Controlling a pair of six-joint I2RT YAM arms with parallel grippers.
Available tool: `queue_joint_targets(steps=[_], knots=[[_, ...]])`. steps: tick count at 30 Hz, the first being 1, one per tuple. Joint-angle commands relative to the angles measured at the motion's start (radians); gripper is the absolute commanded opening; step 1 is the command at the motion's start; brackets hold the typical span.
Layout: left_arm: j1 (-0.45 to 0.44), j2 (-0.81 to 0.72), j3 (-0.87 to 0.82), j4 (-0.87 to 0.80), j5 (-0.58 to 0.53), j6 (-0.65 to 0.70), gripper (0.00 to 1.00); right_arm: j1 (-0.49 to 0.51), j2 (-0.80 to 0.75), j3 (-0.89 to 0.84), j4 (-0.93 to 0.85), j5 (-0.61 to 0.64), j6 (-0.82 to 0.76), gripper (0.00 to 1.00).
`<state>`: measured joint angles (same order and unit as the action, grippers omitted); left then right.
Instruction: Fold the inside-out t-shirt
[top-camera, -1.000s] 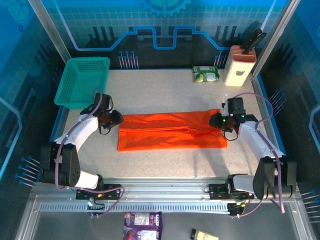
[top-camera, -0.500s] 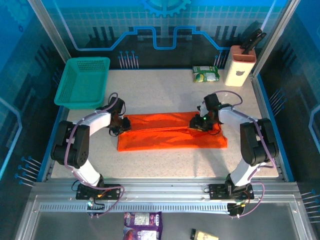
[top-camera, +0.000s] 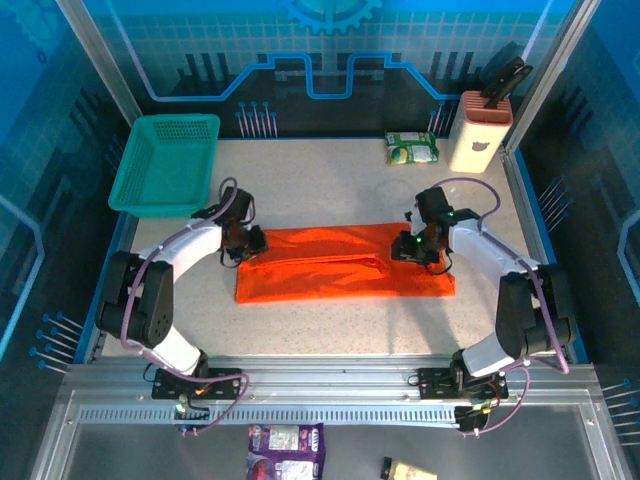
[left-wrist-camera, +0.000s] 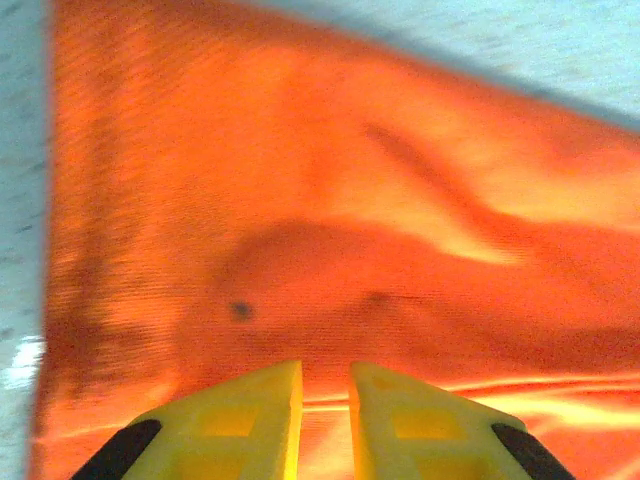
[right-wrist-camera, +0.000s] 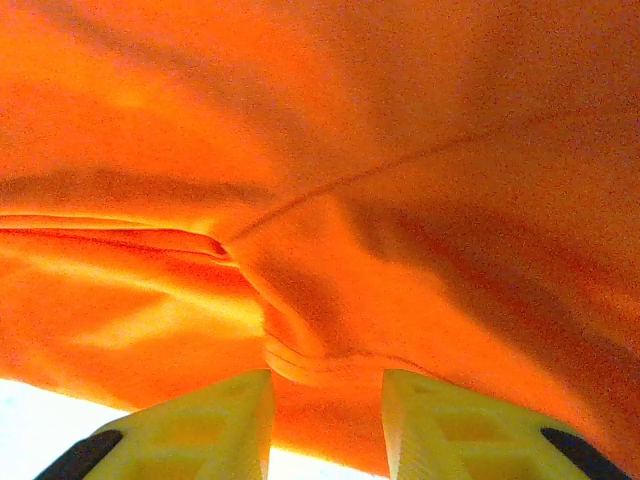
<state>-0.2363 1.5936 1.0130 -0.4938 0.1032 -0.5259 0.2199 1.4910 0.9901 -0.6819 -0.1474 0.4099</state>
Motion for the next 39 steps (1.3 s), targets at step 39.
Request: queue_joint_targets(steps=[39], knots=[[-0.561,0.597,0.656,-0.019,0.183,-0.278,0.27,-0.547,-0.098,-0.440,0.352,-0.529,0.401,0.36]])
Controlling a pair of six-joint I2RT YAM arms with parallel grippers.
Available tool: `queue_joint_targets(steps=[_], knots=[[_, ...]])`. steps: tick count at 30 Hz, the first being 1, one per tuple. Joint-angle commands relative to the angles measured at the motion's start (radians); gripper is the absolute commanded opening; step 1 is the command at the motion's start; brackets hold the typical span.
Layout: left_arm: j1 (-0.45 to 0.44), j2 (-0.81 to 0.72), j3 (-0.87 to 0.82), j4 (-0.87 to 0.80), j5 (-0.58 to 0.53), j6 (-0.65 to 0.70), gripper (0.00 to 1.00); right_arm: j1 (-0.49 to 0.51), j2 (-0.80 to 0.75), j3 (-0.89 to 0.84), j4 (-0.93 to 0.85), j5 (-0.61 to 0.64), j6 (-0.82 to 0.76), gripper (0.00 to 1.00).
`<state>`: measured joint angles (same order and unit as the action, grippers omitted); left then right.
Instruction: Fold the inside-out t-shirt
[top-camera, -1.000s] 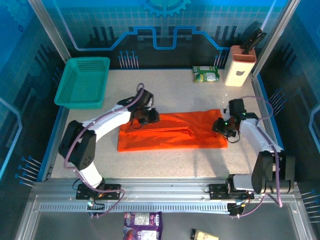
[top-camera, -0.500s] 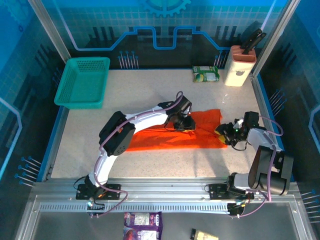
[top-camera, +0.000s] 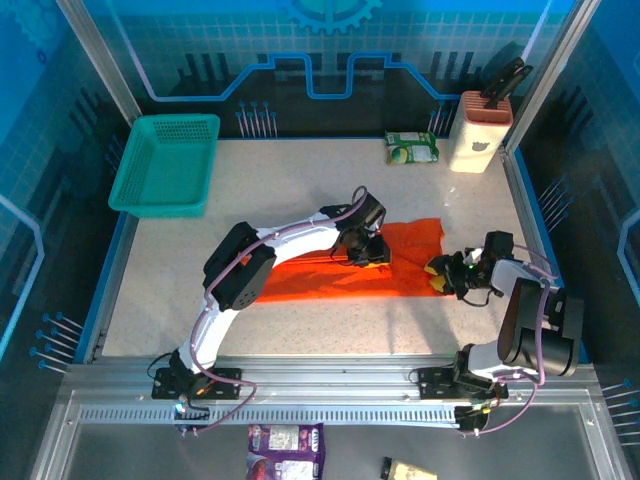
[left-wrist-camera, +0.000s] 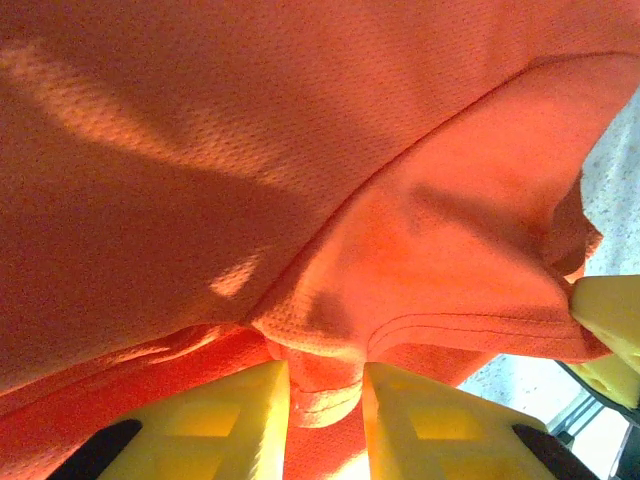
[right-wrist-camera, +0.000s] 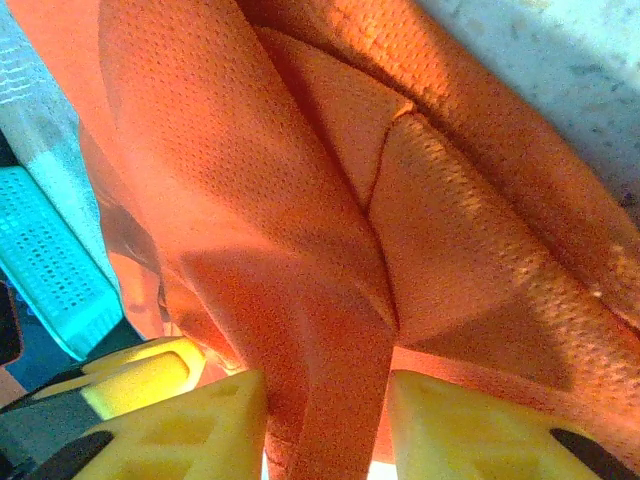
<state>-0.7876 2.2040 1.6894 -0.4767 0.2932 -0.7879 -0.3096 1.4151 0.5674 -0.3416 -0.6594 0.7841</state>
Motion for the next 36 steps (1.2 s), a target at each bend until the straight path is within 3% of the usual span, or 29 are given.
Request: queue_joint_targets(steps=[1,8,27,36], knots=[[-0.012,-0.016,-0.026,-0.033,-0.008,-0.018,0.28,-0.018,-0.027,-0.019,0.017,-0.013,0.030,0.34],[-0.028,0.001,-0.029,-0.019,0.011,-0.022,0.29,-0.017,-0.030,-0.020,0.014,-0.001,0.025,0.09],[-0.035,0.052,0.009,-0.038,0.022,-0.019,0.28,-0.018,-0.036,-0.030,0.006,0.017,0.010,0.08],[-0.034,-0.014,0.000,-0.016,0.008,-0.006,0.04,-0.005,-0.068,-0.028,-0.035,0.053,-0.022,0.07]])
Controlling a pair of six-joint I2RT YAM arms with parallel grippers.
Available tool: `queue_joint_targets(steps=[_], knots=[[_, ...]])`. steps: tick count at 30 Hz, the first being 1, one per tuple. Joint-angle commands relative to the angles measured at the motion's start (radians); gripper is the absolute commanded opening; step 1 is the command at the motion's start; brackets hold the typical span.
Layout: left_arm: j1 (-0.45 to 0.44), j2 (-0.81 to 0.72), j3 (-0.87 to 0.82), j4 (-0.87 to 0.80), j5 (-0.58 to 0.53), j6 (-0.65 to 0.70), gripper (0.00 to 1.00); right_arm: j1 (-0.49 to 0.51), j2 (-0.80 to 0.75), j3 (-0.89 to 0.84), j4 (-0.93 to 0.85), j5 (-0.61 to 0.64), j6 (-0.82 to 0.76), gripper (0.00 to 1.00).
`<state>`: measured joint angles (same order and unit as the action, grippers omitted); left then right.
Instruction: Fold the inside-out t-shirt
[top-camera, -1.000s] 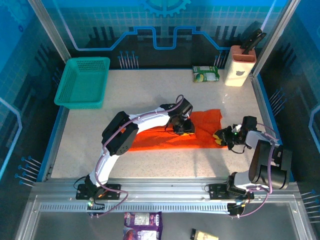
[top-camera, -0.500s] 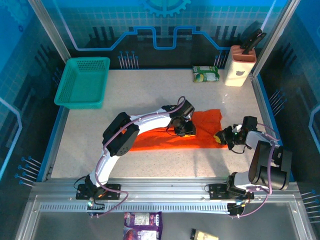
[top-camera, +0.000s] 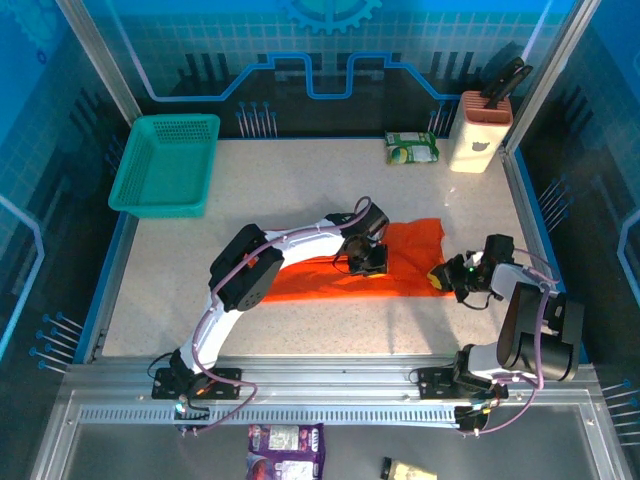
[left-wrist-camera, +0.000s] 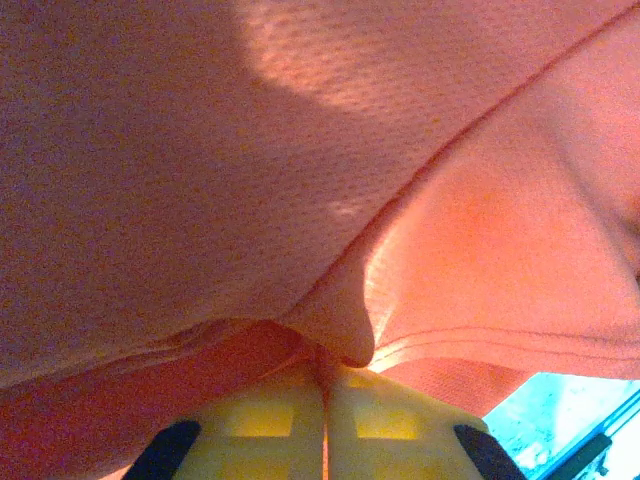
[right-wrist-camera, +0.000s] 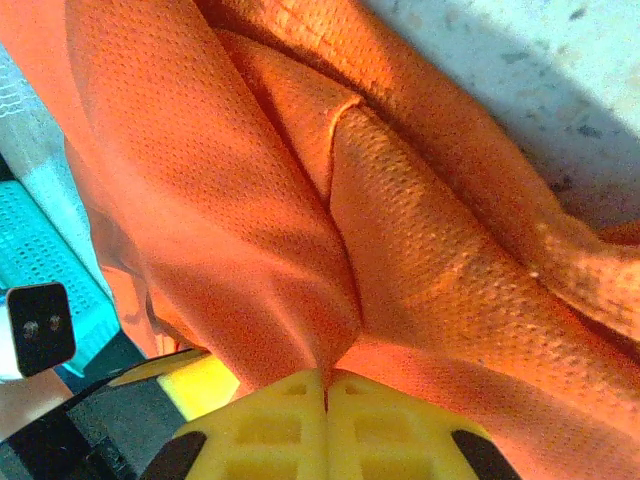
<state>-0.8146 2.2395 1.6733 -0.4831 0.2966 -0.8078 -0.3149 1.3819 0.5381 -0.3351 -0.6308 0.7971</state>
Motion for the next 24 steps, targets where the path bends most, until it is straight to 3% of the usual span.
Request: queue_joint_targets(steps=[1,11,24], knots=[[-0.005,-0.060,0.017,-0.012,0.003,0.016,0.03,0.002,-0.044,0.004,-0.054,0.030,-0.041,0.07],[0.007,-0.132,-0.031,-0.010,-0.013,0.022,0.00,0.021,-0.112,0.003,-0.124,0.101,-0.067,0.07],[0.010,-0.072,-0.085,0.033,0.063,0.012,0.01,0.053,-0.137,-0.017,-0.145,0.124,-0.050,0.07]])
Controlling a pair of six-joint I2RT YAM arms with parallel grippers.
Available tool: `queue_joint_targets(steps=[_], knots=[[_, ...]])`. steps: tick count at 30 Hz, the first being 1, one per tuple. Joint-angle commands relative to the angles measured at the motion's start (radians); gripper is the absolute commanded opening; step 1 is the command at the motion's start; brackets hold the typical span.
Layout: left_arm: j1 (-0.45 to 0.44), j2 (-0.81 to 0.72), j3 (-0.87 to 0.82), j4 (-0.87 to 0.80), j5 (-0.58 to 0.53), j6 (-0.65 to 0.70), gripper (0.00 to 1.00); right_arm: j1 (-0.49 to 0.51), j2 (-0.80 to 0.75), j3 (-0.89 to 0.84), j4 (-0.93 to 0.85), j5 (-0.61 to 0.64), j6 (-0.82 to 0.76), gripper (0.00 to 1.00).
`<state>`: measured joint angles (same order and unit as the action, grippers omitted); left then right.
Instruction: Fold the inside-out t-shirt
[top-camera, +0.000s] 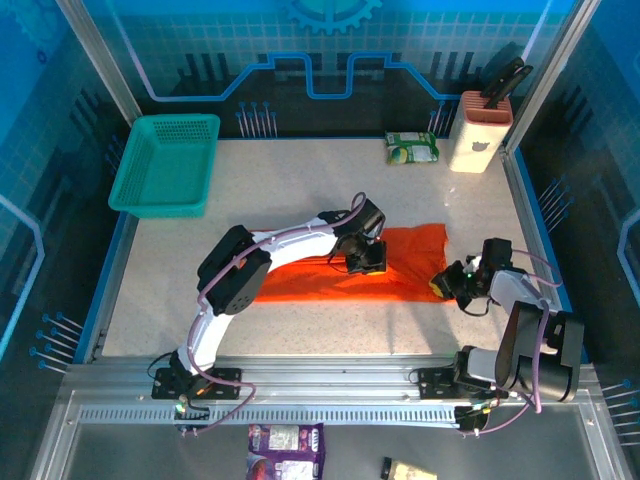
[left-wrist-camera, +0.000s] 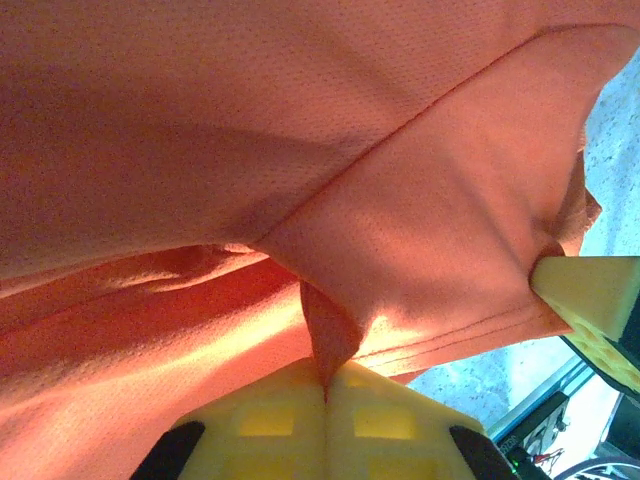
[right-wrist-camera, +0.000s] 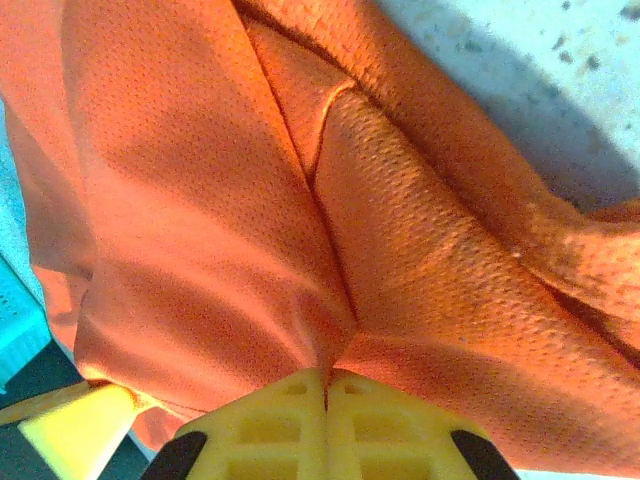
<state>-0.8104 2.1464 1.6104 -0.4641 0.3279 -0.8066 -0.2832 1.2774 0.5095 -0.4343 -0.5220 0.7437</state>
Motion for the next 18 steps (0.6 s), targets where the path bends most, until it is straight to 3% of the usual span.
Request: queue_joint_targets(steps=[1,7,13,18], knots=[[0.006,0.021,-0.023,0.015,0.028,0.013,0.01,0.028,-0.043,0.024,-0.058,0.021,0.004,0.07],[0.021,0.005,-0.039,0.024,0.013,0.016,0.00,0.098,-0.104,0.093,-0.160,0.097,-0.013,0.07],[0.028,-0.005,-0.063,0.036,0.030,0.018,0.03,0.114,-0.124,0.038,-0.160,0.130,0.006,0.09],[0.026,-0.004,-0.080,0.037,0.084,0.021,0.14,0.113,-0.120,0.024,-0.177,0.172,0.019,0.27]])
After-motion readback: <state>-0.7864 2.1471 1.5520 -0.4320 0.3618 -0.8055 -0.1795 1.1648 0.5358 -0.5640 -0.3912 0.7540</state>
